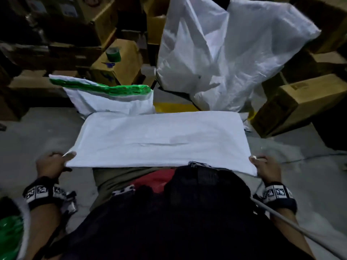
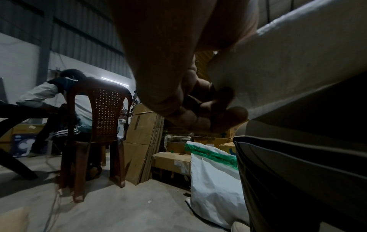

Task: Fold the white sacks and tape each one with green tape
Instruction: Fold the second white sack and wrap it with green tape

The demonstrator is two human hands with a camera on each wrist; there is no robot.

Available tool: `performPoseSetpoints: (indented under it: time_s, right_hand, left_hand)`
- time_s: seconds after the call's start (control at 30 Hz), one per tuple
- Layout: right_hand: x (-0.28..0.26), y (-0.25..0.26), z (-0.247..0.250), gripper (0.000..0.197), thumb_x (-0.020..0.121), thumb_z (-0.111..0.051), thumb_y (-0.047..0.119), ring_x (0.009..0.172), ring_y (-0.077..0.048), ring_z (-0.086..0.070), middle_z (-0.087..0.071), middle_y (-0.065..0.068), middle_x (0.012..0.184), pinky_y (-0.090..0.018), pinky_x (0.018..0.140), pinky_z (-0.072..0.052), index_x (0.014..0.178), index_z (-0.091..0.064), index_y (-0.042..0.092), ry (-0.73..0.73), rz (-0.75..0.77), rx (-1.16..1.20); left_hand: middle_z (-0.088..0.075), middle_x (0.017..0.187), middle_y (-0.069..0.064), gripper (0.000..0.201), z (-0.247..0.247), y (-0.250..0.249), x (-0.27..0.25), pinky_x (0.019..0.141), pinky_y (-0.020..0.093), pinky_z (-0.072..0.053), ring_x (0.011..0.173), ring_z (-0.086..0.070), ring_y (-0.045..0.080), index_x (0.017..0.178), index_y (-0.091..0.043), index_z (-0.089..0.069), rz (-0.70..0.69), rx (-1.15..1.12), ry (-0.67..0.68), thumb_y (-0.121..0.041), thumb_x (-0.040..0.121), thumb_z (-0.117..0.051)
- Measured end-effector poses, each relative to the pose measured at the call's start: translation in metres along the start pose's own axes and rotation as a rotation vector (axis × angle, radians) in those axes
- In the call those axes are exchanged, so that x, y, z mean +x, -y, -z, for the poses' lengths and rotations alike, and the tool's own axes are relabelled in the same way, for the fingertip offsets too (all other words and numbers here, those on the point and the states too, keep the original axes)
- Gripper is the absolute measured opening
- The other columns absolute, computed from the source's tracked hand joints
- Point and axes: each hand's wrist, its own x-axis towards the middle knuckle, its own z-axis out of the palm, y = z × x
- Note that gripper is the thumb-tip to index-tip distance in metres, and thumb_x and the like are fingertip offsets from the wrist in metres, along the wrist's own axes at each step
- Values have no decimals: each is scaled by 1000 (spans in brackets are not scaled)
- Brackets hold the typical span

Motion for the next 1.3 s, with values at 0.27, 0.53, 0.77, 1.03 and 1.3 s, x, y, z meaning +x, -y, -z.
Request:
performPoseSetpoints:
  time_s: [0.27, 0.53, 0.77, 1.03, 1.3]
  right_hand:
    - [-25, 24, -17, 31, 84, -66, 28, 103, -39, -52, -63, -16, 105, -49, 90, -42, 114, -66, 20, -139, 603, -435]
    - [-99, 111, -52, 72, 87, -19, 85, 121, -12, -52, -61, 15, 134, -31, 79, -35, 126, -64, 45, 341, 1094, -501]
    - [-101, 114, -70, 45, 78, -46, 48, 82, -25, -75, -76, 1, 103, -33, 61, -35, 117, -64, 36, 158, 1279, -586]
    - [-108, 118, -62, 43, 87, -47, 45, 70, -29, -72, -73, 0, 103, -37, 52, -53, 113, -76, 28, 185, 1209, -464]
    - [-107, 110, -71, 41, 89, -48, 46, 78, -30, -67, -70, -2, 93, -41, 68, -47, 104, -77, 21, 91, 1211, -496]
  left_hand:
    - [-65, 58, 4, 28, -5, 0, 5, 37, 19, -47, 39, -57, 8, 75, -13, -57, -43, -169, -19, -1, 78, -82]
    - [-67, 54, -13, 23, 2, -7, 10, 42, 17, -50, 49, -62, 2, 75, -16, -62, -120, -182, -4, 1, 84, -75]
    - [-66, 117, 8, 31, 12, 5, 22, 95, 59, -49, 112, -59, 40, 97, -51, -66, -354, 668, -207, -59, 67, -63]
    - [-69, 126, -1, 50, -90, -52, -137, 110, 34, -43, 128, -56, 17, 110, -22, -78, -1147, 456, 373, -44, 66, -88]
    - [-69, 88, 12, 20, -121, -26, -128, 71, 41, -47, 78, -62, 35, 104, -8, -70, -1385, 668, 118, -12, 89, -58]
